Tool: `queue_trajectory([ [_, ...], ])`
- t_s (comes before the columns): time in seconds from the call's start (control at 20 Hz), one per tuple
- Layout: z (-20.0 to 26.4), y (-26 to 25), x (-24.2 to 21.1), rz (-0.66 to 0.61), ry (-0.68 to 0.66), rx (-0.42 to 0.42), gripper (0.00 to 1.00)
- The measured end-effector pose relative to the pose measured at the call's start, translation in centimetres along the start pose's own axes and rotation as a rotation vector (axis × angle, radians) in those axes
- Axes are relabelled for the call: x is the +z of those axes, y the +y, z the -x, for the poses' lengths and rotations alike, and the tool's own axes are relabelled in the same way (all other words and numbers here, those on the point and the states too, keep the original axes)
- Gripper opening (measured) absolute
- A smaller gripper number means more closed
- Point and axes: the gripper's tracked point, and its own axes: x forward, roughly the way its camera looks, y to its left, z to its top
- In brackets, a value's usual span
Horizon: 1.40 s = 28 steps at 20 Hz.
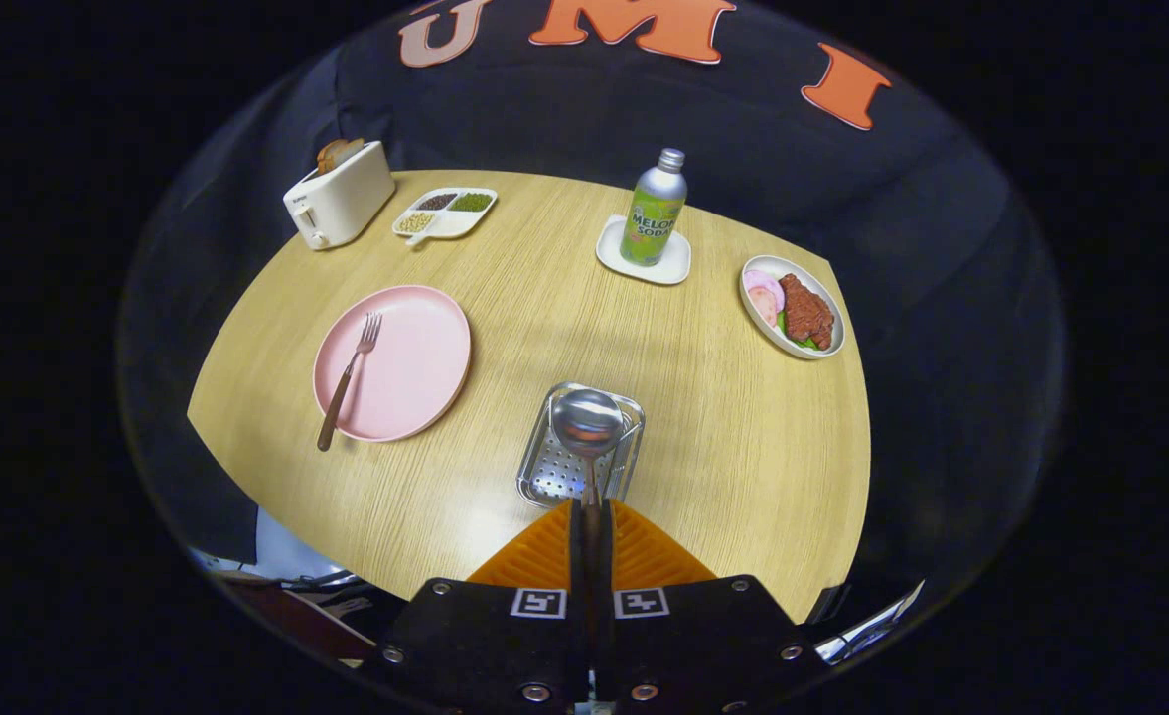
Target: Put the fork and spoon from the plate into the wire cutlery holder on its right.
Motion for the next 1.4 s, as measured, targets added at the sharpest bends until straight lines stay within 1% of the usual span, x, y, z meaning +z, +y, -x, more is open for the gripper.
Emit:
queue_trajectory([
  [0.3,-1.4,-0.9,-0.8,0.034,0.174,0.026,0.03],
  [0.65,-3.5,-0.6,-0.8,0.061,0.279,0.041,0.04],
  [0.95,-4.6,-0.2,-0.6,0.061,0.315,0.057,0.04],
  [1.0,-4.7,-0.2,-0.6,0.067,0.318,0.056,0.05],
  [1.25,-4.9,0.4,-0.4,0.059,0.315,0.06,0.05],
  [1.4,-4.5,1.0,-0.1,0.069,0.301,0.068,0.1],
])
